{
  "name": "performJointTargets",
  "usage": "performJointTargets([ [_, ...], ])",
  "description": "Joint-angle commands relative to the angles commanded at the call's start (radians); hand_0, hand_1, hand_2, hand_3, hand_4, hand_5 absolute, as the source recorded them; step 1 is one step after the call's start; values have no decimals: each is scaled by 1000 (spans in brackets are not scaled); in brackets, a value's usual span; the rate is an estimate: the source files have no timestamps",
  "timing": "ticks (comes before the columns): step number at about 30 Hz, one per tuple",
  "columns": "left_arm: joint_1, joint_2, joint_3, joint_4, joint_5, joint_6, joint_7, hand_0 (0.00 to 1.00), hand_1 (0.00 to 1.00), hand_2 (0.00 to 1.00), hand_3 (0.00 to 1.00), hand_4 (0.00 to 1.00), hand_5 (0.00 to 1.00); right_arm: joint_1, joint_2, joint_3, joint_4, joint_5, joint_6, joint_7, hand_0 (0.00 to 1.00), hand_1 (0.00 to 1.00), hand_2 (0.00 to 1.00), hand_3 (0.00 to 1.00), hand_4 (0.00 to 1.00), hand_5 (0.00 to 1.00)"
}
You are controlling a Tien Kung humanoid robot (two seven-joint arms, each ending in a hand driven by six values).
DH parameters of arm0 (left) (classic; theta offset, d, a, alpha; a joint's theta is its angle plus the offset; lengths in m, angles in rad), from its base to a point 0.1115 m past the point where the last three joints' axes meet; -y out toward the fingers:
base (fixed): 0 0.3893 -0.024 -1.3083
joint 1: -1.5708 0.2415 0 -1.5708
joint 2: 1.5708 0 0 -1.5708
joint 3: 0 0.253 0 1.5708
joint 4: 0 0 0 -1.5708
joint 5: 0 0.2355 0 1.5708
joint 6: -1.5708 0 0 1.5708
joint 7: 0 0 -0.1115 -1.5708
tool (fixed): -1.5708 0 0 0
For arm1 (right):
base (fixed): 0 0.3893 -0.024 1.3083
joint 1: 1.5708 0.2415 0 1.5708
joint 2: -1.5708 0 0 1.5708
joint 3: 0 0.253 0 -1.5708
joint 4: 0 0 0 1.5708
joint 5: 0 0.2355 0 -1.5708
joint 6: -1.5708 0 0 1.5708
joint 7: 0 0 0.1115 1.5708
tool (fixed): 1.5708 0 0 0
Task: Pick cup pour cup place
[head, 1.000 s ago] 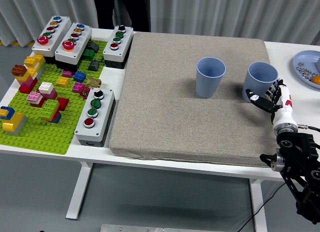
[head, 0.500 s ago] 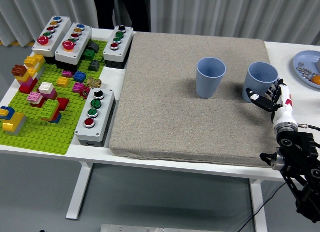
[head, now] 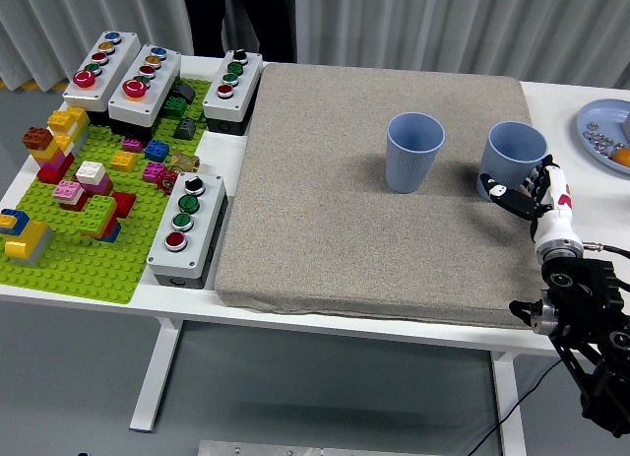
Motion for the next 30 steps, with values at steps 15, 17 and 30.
performJointTargets([
  [15,2,1,0,0,0,1,1,762,805,841,762,505,940,13,-1,-7,-2,-2,2,-2,852,769,765,812,837,199],
  [17,2,1,1,0,0,0,1,761,805,841,762,505,940,13,-2,-7,0,-2,1,-3,794,694,642,702,714,66],
  [30,-2,1,-1,0,0,1,1,761,805,841,763,505,939,18,-9,-2,10,-15,-1,-7,776,679,617,689,714,66],
])
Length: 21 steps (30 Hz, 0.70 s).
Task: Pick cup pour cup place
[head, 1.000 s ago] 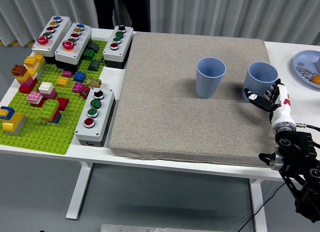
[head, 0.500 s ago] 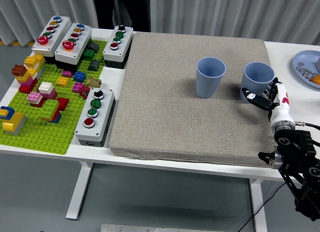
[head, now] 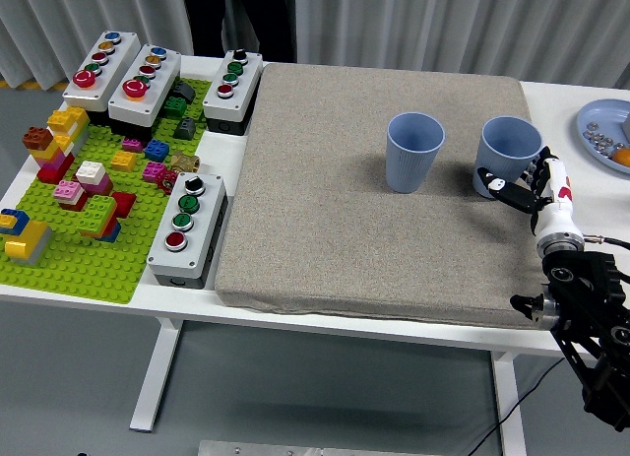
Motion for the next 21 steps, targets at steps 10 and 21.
performJointTargets([
  [10,-1,1,-2,0,0,0,0,763,805,841,763,505,939,10,-20,-20,22,-101,-17,-22,749,657,581,676,709,59],
  [21,3,4,-7,0,6,0,3,762,804,840,763,506,940,40,-49,-52,48,-174,-23,-44,751,659,581,671,702,63],
])
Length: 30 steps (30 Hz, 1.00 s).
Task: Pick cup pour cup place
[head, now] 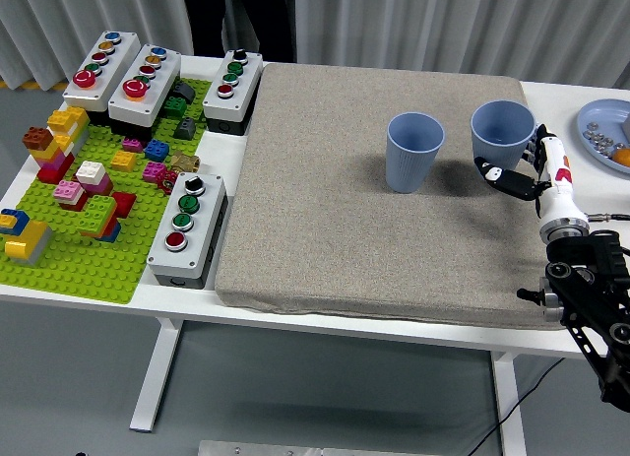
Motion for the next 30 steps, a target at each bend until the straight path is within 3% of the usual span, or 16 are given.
performJointTargets([
  [22,3,5,5,0,-2,0,0,763,804,840,763,505,938,82,-61,-113,-7,-87,3,-24,754,661,581,668,698,73],
  [30,-1,5,4,0,0,0,0,763,805,839,763,506,939,114,-66,-143,-7,-100,8,-32,755,661,581,668,698,74],
])
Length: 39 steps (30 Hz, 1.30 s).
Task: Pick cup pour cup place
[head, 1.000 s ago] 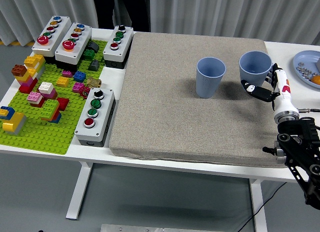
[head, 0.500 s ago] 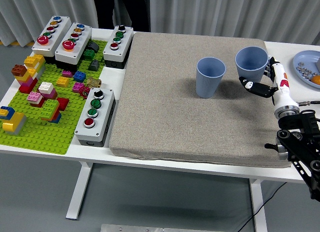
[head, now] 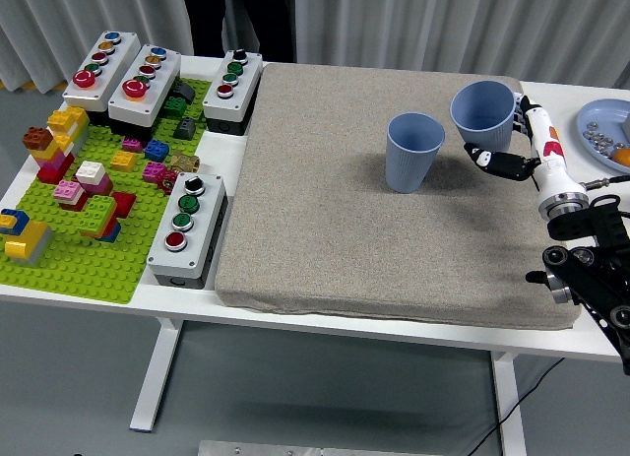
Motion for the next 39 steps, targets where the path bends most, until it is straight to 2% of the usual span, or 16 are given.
performJointTargets([
  [15,-5,0,-1,0,-1,0,0,762,805,839,763,506,940,50,-6,-49,-9,-45,2,1,755,661,581,668,697,76],
  [31,-6,2,1,0,4,-1,0,762,804,839,763,507,939,70,-12,-71,-30,-58,1,9,755,662,582,667,697,77],
  [39,-4,4,3,0,6,-1,0,762,805,839,763,507,940,75,-13,-75,-41,-135,-3,3,756,662,582,667,697,77],
])
